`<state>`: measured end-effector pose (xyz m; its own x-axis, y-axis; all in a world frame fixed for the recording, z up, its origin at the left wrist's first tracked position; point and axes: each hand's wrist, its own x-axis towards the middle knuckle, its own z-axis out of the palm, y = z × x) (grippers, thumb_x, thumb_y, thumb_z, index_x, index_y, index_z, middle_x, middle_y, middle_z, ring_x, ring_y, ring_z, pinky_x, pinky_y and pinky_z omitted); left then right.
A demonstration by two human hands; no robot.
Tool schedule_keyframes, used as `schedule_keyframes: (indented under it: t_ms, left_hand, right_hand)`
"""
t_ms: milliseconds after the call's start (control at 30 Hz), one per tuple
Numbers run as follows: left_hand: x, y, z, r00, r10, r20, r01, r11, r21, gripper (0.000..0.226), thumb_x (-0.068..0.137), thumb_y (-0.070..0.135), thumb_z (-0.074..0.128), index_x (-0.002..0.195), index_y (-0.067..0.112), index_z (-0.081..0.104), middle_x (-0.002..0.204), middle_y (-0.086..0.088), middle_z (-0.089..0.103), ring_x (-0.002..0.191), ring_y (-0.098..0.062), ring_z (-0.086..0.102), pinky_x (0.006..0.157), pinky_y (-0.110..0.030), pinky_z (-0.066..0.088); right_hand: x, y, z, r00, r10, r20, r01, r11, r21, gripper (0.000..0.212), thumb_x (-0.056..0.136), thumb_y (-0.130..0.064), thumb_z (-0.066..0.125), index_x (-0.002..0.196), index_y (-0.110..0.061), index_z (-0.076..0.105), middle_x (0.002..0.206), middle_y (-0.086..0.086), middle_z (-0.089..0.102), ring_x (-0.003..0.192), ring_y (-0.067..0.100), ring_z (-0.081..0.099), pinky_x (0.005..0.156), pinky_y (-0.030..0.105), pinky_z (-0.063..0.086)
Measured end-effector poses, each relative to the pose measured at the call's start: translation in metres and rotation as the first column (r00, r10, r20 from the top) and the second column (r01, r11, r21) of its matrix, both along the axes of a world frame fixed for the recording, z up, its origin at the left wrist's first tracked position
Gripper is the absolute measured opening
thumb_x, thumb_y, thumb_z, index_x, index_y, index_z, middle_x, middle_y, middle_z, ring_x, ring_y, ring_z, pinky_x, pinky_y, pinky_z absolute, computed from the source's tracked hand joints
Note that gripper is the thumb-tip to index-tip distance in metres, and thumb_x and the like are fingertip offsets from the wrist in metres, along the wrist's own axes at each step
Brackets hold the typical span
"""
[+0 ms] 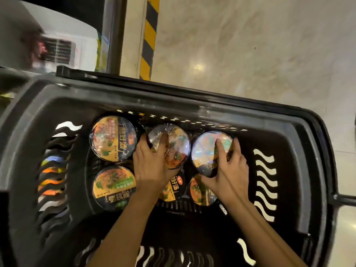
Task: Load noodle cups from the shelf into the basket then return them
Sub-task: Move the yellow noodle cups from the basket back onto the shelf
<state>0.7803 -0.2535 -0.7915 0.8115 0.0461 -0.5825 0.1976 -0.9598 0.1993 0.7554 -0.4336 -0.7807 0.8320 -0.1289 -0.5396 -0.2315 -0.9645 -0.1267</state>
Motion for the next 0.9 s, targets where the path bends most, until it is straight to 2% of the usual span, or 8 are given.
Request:
schedule_keyframes:
  t_ms: [100, 233, 333, 433, 533, 700, 800, 900]
  left_hand:
    - [-0.003, 0.001, 0.013, 0.998, 0.041, -0.057, -0.042, 0.999, -0.021, 0.102, 0.067, 0.068, 0.064, 0.148, 0.031, 0.013, 0.148, -0.023, 0.010, 0.137, -0.037, 0.015, 0.110, -0.044, 0.024]
    - [-0.025, 0.010, 0.032, 0.989, 0.055, -0.138, -0.059, 0.998, -0.024, 0.107, 0.052, 0.087, 0.042, 0.143, 0.030, 0.034, 0.140, -0.024, 0.028, 0.128, -0.038, 0.031, 0.102, -0.043, 0.034]
    - [-0.039, 0.012, 0.030, 0.968, 0.073, -0.242, -0.088, 0.995, -0.050, 0.097, 0.059, 0.082, 0.050, 0.140, 0.031, 0.039, 0.143, -0.021, 0.027, 0.131, -0.037, 0.027, 0.102, -0.041, 0.035]
    - [-0.047, 0.003, 0.018, 0.957, 0.135, -0.255, -0.161, 0.984, -0.082, 0.087, 0.071, 0.063, 0.064, 0.143, 0.029, 0.031, 0.152, -0.016, 0.012, 0.139, -0.034, 0.016, 0.104, -0.041, 0.035]
    - [-0.054, -0.009, 0.012, 0.917, 0.360, -0.170, -0.390, 0.900, -0.196, 0.106, 0.068, 0.049, 0.075, 0.149, 0.019, 0.014, 0.154, -0.016, 0.004, 0.141, -0.033, 0.015, 0.103, -0.041, 0.037]
    - [-0.089, -0.017, 0.013, 0.786, 0.599, -0.152, -0.614, 0.728, -0.307, 0.122, 0.061, 0.031, 0.083, 0.148, 0.008, 0.001, 0.154, -0.014, 0.008, 0.142, -0.024, 0.013, 0.106, -0.038, 0.029]
    - [-0.104, -0.017, 0.002, 0.738, 0.625, -0.254, -0.675, 0.683, -0.279, 0.123, 0.060, 0.030, 0.085, 0.149, 0.010, 0.000, 0.153, -0.013, 0.015, 0.141, -0.025, 0.019, 0.106, -0.038, 0.029]
    - [-0.108, -0.014, -0.010, 0.718, 0.634, -0.288, -0.696, 0.648, -0.308, 0.127, 0.052, 0.045, 0.086, 0.148, 0.020, 0.007, 0.150, -0.007, 0.027, 0.137, -0.023, 0.030, 0.107, -0.047, 0.035]
  right_hand:
    - [-0.004, -0.003, 0.012, 1.000, -0.011, 0.004, 0.011, 0.999, -0.037, 0.101, 0.055, -0.066, 0.074, 0.138, -0.018, 0.043, 0.140, 0.031, 0.036, 0.103, 0.047, 0.052, 0.082, 0.047, 0.048]
    - [-0.016, -0.007, 0.034, 0.969, -0.077, -0.234, 0.069, 0.997, -0.045, 0.098, 0.066, -0.081, 0.050, 0.146, -0.030, 0.028, 0.150, 0.021, 0.020, 0.117, 0.040, 0.042, 0.093, 0.039, 0.039]
    - [-0.022, -0.009, 0.033, 0.935, -0.111, -0.337, 0.121, 0.993, 0.007, 0.086, 0.072, -0.074, 0.053, 0.143, -0.030, 0.033, 0.149, 0.015, 0.026, 0.121, 0.038, 0.042, 0.095, 0.038, 0.039]
    - [-0.030, -0.008, 0.019, 0.931, -0.224, -0.289, 0.269, 0.955, 0.126, 0.077, 0.079, -0.055, 0.062, 0.141, -0.020, 0.035, 0.150, 0.013, 0.024, 0.128, 0.035, 0.038, 0.100, 0.037, 0.037]
    - [-0.042, -0.004, 0.014, 0.894, -0.399, -0.204, 0.442, 0.861, 0.252, 0.089, 0.080, -0.043, 0.068, 0.148, -0.017, 0.016, 0.156, 0.011, 0.005, 0.137, 0.028, 0.027, 0.100, 0.034, 0.039]
    - [-0.075, 0.010, 0.012, 0.791, -0.571, -0.220, 0.611, 0.737, 0.287, 0.104, 0.079, -0.041, 0.069, 0.151, -0.011, -0.001, 0.157, 0.011, 0.006, 0.142, 0.022, 0.012, 0.112, 0.036, 0.025]
    - [-0.084, 0.024, 0.004, 0.759, -0.600, -0.252, 0.651, 0.700, 0.293, 0.112, 0.076, -0.045, 0.071, 0.150, -0.010, -0.006, 0.157, 0.011, 0.005, 0.145, 0.022, 0.007, 0.116, 0.042, 0.024]
    - [-0.079, 0.034, -0.006, 0.700, -0.666, -0.259, 0.714, 0.657, 0.242, 0.126, 0.069, -0.046, 0.078, 0.148, -0.010, -0.014, 0.157, 0.014, 0.006, 0.145, 0.027, 0.008, 0.116, 0.047, 0.022]
